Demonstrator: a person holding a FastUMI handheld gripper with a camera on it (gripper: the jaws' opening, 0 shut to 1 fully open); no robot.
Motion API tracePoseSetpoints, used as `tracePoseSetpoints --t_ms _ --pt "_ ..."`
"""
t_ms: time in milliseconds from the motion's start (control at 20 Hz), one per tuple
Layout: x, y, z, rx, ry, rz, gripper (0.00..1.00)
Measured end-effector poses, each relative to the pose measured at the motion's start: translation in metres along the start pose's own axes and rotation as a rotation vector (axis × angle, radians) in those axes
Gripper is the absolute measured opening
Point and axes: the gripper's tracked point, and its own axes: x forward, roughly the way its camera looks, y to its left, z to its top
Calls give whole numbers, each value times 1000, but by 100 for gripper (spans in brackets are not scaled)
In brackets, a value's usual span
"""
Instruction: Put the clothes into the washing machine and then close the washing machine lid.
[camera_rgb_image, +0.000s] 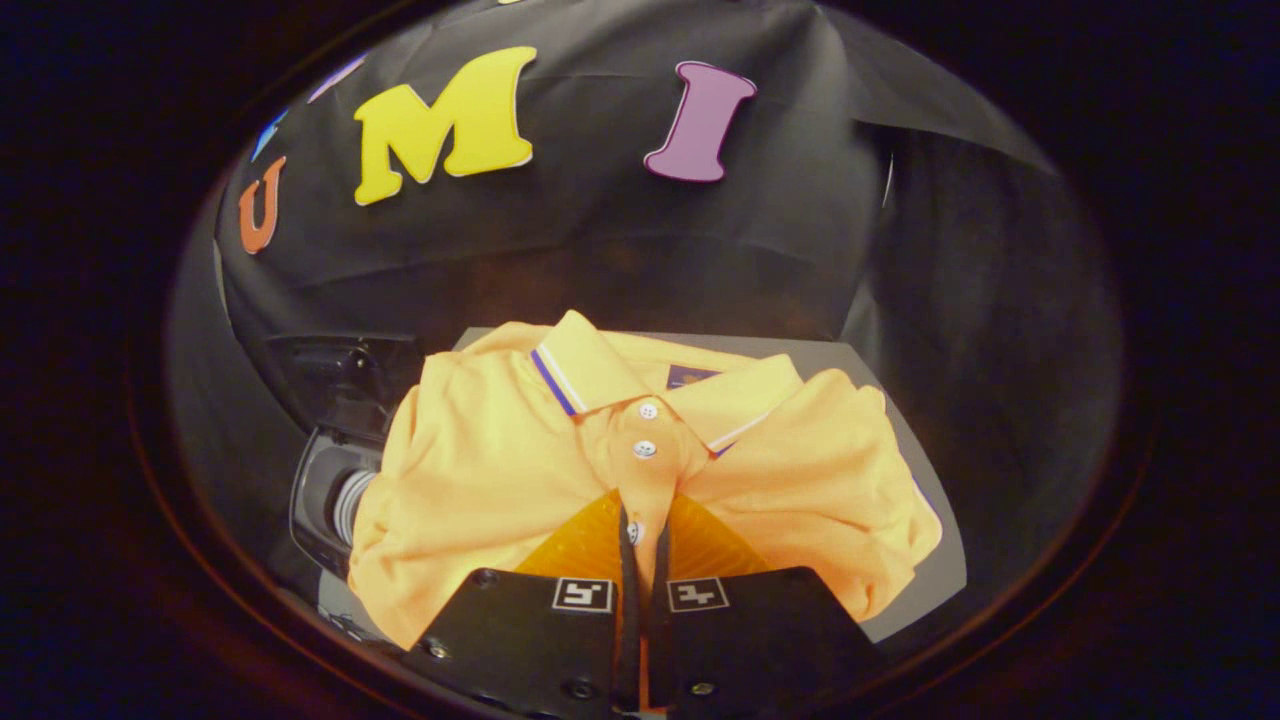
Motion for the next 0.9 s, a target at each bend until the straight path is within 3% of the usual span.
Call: tracePoseSetpoints --t_ms 200,900 --pt "-29 10 13 -16 -70 19 7" --pt "-137 83 96 140 -230 144 7"
